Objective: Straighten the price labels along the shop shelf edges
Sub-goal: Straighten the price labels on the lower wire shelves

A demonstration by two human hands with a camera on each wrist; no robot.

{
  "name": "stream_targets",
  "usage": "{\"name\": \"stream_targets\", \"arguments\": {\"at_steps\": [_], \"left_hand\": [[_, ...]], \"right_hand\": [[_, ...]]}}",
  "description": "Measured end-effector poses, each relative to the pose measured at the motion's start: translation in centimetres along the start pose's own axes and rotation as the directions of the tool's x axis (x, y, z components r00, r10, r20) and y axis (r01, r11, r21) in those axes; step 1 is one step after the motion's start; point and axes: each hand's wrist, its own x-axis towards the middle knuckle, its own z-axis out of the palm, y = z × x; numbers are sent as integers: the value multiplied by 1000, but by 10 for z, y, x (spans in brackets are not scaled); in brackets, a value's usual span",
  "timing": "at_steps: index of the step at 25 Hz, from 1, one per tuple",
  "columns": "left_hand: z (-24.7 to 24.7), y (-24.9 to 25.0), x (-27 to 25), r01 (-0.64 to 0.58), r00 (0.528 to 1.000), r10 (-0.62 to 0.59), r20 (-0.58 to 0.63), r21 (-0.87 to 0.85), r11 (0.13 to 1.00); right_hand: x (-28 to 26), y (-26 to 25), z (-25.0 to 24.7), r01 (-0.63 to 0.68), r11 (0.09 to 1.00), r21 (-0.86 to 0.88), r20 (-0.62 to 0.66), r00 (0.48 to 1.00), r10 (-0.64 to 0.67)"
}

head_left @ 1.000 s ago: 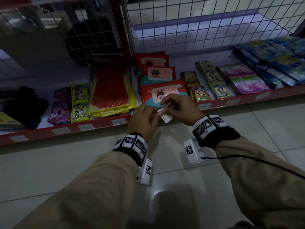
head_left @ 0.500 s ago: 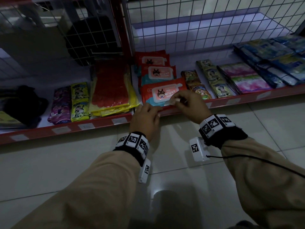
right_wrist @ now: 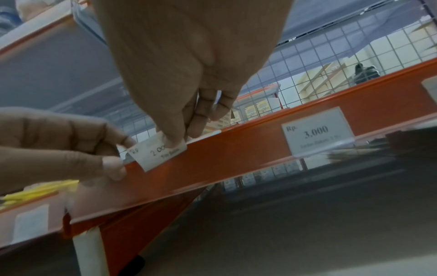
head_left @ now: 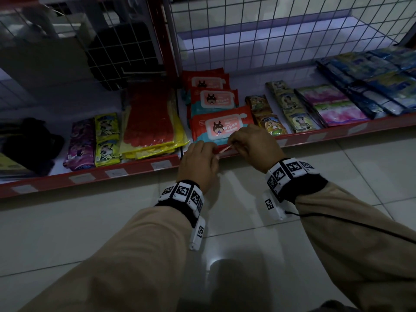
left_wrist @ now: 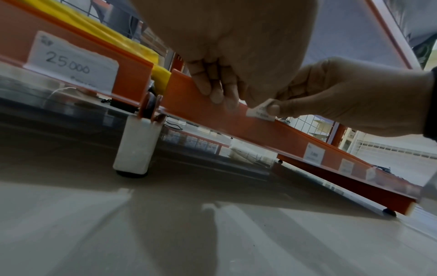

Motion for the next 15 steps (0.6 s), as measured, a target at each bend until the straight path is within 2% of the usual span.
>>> {"name": "stream_targets", "arguments": {"at_steps": [4,15], "left_hand": [[4,1,1,-15,998,8,65,117,993],[3,4,4,-11,997,-5,82,186,983]], "right_hand": [[-4,0,1,1,999,-47,90,996,3],[-6,4,3,-60,993,-97,148,986,74]]}}
